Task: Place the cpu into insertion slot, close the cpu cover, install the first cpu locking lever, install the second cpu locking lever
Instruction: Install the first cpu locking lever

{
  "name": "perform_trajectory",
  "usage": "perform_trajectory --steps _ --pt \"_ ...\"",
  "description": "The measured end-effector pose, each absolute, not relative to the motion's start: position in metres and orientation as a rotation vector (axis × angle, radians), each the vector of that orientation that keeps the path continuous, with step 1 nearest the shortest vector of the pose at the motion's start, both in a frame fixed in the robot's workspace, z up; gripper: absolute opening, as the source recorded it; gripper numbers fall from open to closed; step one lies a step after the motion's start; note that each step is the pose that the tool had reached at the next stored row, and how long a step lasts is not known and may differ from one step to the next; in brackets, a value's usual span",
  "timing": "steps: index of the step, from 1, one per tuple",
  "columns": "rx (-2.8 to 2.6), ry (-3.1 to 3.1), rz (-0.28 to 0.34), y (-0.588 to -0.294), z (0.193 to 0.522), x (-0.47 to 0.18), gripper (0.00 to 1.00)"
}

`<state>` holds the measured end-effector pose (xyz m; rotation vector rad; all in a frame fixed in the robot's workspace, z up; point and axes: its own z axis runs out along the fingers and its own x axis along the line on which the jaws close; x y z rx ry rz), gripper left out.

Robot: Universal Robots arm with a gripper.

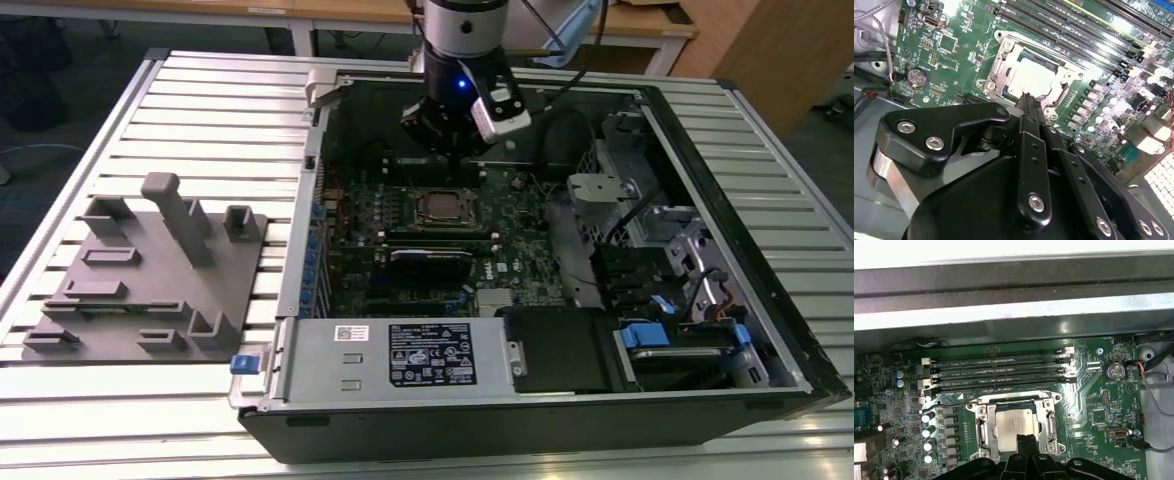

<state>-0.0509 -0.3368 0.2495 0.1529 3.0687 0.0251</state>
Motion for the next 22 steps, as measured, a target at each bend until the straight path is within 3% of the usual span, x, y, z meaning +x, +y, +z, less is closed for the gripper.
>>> perform_trajectory --steps 2,22 --pt "0.153 3.069 0.025 -0.337 0.269 -0.051 0.10" --pt "0.153 3.069 0.025 -0.337 0.279 -0.051 0.10"
